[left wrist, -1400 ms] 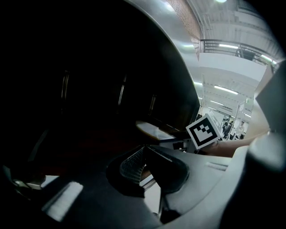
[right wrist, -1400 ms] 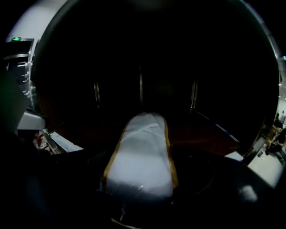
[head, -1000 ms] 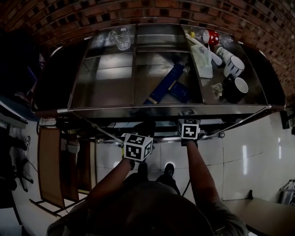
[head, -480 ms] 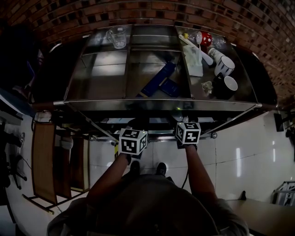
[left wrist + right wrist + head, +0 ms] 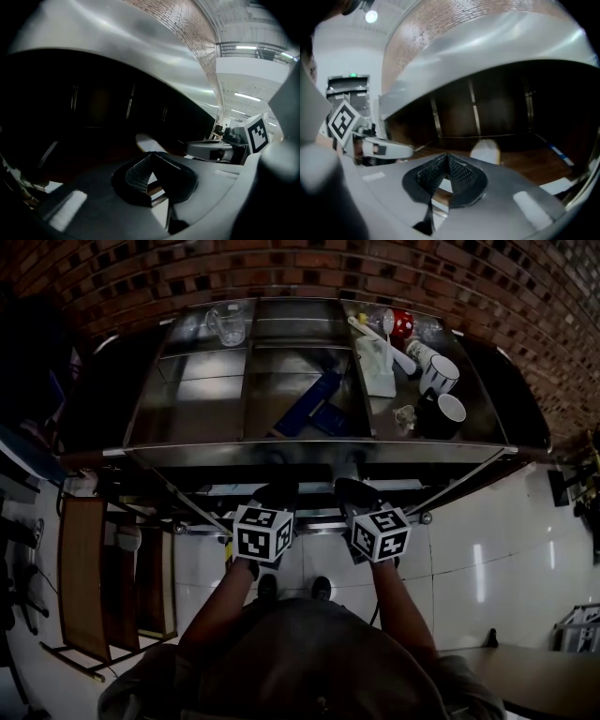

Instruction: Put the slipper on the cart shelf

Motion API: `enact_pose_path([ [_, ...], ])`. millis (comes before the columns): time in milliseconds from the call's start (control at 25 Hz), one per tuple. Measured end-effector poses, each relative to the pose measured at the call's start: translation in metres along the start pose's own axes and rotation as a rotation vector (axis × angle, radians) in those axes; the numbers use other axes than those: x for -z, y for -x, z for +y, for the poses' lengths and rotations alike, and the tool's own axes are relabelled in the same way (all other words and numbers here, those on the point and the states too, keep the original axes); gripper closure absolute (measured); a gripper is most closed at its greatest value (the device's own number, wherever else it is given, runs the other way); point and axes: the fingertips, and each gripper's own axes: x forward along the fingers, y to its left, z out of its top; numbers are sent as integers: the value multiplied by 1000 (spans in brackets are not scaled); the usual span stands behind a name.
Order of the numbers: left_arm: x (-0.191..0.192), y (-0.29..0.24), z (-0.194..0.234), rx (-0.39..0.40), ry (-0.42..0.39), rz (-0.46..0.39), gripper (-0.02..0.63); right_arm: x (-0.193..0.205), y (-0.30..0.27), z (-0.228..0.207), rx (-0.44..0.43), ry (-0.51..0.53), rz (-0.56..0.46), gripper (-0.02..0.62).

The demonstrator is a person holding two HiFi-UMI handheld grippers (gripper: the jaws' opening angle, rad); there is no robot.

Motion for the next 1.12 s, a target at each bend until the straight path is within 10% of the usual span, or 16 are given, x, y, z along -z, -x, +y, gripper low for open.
enact_pose_path([
  [1120, -27, 13, -23, 56, -47, -46, 598, -37, 5, 49, -178, -21, -70, 595],
])
